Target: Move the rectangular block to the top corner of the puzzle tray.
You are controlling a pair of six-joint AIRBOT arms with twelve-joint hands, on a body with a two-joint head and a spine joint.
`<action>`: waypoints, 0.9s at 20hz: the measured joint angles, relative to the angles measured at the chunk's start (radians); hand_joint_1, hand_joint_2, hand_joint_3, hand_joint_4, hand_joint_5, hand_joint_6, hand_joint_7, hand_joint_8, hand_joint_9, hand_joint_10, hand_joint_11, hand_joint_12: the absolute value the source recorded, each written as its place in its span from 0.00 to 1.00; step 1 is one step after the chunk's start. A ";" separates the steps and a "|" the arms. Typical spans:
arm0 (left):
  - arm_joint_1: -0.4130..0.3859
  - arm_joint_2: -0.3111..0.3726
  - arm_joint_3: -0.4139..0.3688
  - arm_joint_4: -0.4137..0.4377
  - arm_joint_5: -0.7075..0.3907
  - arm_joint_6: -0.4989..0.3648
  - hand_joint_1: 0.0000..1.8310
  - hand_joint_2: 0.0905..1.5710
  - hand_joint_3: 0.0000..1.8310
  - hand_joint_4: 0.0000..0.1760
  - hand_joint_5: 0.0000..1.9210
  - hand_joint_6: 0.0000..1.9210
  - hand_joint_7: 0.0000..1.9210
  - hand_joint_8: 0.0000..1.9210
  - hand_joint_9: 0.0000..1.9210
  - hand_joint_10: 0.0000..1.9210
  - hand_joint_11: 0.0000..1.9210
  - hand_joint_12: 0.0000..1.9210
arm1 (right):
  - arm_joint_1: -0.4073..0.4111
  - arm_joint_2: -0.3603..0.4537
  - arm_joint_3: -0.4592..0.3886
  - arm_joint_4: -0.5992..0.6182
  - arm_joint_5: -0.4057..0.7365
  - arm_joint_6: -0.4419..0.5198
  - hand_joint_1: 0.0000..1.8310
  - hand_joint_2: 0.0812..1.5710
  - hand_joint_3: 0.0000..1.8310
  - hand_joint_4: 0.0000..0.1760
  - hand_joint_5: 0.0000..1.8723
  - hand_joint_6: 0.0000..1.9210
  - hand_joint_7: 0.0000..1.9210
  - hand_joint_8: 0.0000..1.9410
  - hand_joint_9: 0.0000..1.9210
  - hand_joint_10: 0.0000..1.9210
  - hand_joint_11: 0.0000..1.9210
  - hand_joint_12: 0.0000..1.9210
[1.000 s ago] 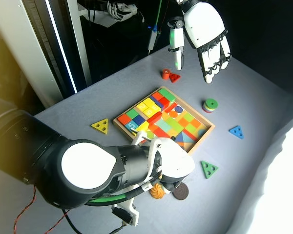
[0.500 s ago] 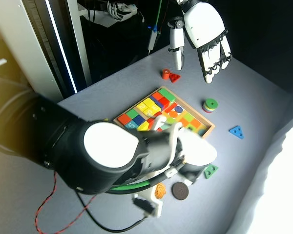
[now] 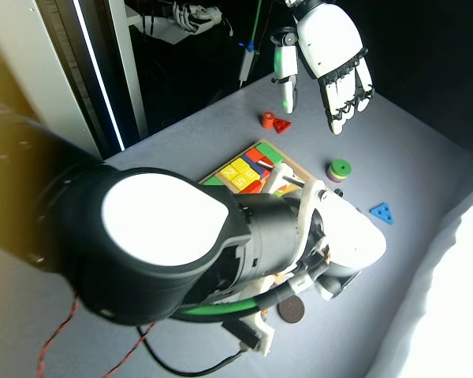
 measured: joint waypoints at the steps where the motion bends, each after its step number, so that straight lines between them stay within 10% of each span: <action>1: 0.000 0.000 0.000 0.001 0.000 0.001 0.00 0.84 0.00 0.00 0.19 0.00 0.29 0.01 0.28 0.01 0.05 0.39 | 0.011 0.005 0.000 -0.013 0.001 0.021 0.94 0.74 0.00 0.00 0.29 0.00 0.65 1.00 0.81 1.00 0.93 1.00; 11: -0.001 0.000 0.000 -0.008 -0.003 0.001 0.00 0.84 0.00 0.00 0.19 0.00 0.28 0.00 0.27 0.00 0.05 0.38 | 0.007 0.142 -0.223 -0.036 -0.050 0.058 0.77 0.80 0.01 0.00 0.28 0.00 0.57 1.00 0.86 1.00 0.96 1.00; 18: -0.003 0.000 0.000 -0.012 -0.003 0.001 0.00 0.84 0.00 0.00 0.20 0.00 0.29 0.00 0.28 0.00 0.06 0.36 | -0.008 0.195 -0.297 -0.039 -0.070 0.084 0.54 0.75 0.00 0.00 0.37 0.04 0.73 1.00 0.88 1.00 1.00 1.00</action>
